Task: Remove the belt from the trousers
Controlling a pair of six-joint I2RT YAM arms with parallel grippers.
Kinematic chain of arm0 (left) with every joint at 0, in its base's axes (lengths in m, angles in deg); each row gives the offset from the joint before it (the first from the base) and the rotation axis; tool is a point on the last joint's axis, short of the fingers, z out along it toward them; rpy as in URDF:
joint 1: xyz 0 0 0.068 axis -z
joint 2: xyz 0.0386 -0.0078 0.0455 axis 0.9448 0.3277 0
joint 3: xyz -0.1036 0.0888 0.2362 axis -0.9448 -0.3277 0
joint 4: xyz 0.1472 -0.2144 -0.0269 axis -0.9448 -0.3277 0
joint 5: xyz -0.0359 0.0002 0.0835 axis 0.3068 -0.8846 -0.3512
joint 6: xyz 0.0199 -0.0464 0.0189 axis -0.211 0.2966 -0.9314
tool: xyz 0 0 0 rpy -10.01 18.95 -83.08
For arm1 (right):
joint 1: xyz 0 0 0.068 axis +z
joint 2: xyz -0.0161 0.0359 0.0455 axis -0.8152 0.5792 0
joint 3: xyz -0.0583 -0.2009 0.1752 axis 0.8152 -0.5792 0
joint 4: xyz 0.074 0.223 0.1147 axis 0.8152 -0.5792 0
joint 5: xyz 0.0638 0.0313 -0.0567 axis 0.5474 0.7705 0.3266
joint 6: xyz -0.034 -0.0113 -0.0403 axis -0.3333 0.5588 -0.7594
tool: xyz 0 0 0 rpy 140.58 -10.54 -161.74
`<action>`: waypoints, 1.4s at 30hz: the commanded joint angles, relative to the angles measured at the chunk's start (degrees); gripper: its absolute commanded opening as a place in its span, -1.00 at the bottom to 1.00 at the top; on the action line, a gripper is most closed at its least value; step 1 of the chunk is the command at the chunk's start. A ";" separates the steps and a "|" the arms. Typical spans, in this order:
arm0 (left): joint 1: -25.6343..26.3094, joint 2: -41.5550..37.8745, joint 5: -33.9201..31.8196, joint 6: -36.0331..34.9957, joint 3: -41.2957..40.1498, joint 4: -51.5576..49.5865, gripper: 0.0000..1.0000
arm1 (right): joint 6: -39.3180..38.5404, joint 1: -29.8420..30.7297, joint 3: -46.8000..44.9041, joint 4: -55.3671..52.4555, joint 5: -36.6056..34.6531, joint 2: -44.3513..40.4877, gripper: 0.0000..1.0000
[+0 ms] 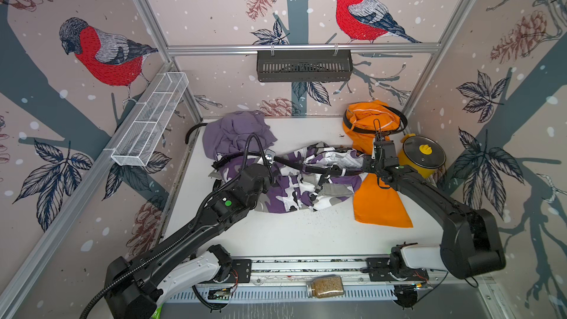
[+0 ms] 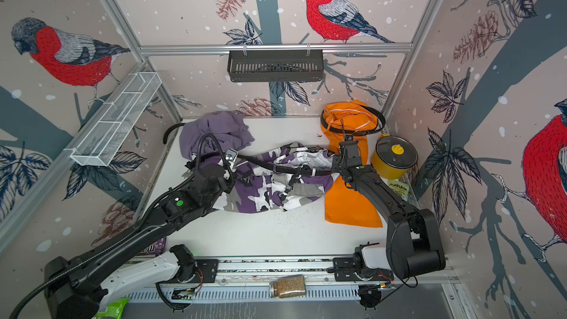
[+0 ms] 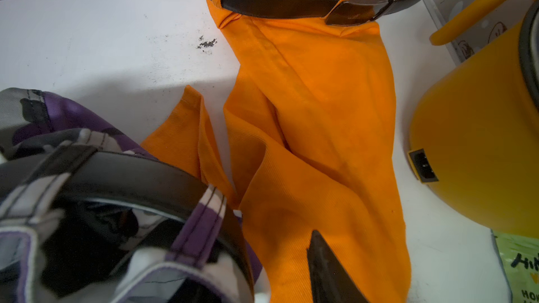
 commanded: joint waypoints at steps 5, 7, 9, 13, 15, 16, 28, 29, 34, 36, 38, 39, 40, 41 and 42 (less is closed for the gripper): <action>-1.15 1.08 8.91 -3.82 -0.32 3.52 -0.55 | -0.66 -0.39 -0.82 0.66 -0.85 0.22 -0.09; -1.41 4.30 18.93 -5.53 1.56 5.55 0.21 | -0.78 -0.39 -0.82 0.83 -0.60 0.47 -0.09; -2.49 9.58 26.27 -6.12 5.57 5.38 0.50 | -0.91 -0.39 -0.95 0.97 -0.48 0.62 -0.07; -7.44 22.64 39.17 -9.34 17.07 -1.10 0.85 | -1.16 -0.36 -1.49 1.34 0.22 0.28 -0.04; -8.18 28.52 40.41 -11.48 22.58 -5.83 0.88 | -1.42 -0.41 -1.54 1.44 0.54 0.14 -0.03; -8.49 31.14 41.60 -12.94 25.53 -8.29 0.88 | -1.63 -0.48 -1.61 1.39 0.70 0.14 -0.02; -9.96 46.33 42.33 -20.87 36.82 -19.05 0.77 | -2.60 -1.08 -1.87 1.91 3.06 0.14 0.01; -10.09 46.53 42.25 -21.51 36.53 -19.09 0.77 | -2.67 -1.09 -1.87 1.83 3.10 0.12 0.01; -10.27 45.72 41.77 -21.83 37.03 -20.60 0.73 | -3.36 -1.73 -1.37 0.89 3.58 -0.64 0.02; -10.23 44.21 42.48 -22.92 35.05 -18.23 0.73 | -3.55 -1.87 -1.37 0.86 4.02 -1.20 0.02; -10.24 44.26 43.06 -24.80 32.44 -15.65 0.73 | -3.69 -1.88 -1.43 1.08 4.31 -1.36 0.02; -10.15 45.34 42.79 -24.73 32.30 -15.57 0.71 | -3.72 -1.95 -1.35 1.17 4.33 -1.29 0.02; -10.17 46.80 44.01 -25.18 32.52 -16.32 0.68 | -3.76 -1.97 -1.30 1.22 4.35 -1.17 0.02; -10.09 48.16 44.89 -25.21 33.01 -16.70 0.64 | -3.78 -2.04 -1.26 1.27 4.35 -0.90 0.02; -10.00 49.62 45.81 -24.82 33.85 -17.95 0.60 | -3.78 -2.06 -1.19 1.36 4.41 -0.81 0.02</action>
